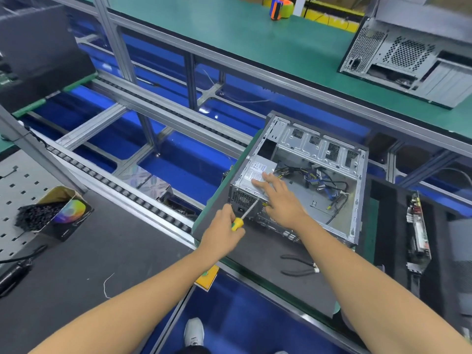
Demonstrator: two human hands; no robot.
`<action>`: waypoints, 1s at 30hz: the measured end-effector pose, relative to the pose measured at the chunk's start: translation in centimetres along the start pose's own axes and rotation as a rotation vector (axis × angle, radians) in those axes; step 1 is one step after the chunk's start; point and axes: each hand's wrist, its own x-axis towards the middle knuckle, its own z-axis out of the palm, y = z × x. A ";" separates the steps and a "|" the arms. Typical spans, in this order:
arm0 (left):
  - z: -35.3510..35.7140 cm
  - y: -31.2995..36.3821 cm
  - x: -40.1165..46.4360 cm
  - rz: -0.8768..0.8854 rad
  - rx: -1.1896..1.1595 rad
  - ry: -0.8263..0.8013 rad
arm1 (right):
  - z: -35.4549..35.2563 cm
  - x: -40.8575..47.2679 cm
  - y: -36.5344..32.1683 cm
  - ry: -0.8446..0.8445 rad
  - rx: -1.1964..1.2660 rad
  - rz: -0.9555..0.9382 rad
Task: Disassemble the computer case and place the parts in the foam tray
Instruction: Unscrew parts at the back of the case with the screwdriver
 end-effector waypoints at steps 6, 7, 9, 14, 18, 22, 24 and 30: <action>0.0 0.1 -0.1 -0.234 -0.562 -0.101 | 0.1 0.1 0.1 -0.002 -0.013 -0.009; -0.1 0.1 -0.1 -0.257 -0.607 -0.106 | 0.1 0.1 0.1 -0.003 -0.015 -0.010; -0.5 0.1 0.1 -0.302 -0.692 -0.117 | 0.0 0.0 0.0 -0.003 -0.014 -0.014; -1.3 0.5 -0.4 -0.289 -0.623 -0.120 | 0.0 0.0 0.0 -0.001 -0.004 -0.012; -1.3 0.5 -1.2 -0.121 -0.139 0.059 | -0.1 0.0 -0.1 0.000 -0.001 0.000; -0.5 0.4 -1.2 -0.118 0.057 0.041 | -0.2 0.0 -0.2 0.003 0.001 0.000; 0.3 0.2 -1.0 -0.163 -0.297 -0.115 | -0.3 0.0 -0.2 -0.001 0.001 0.007; 0.1 -0.4 0.0 -0.431 -0.982 -0.439 | -0.4 0.0 -0.2 -0.015 -0.003 0.007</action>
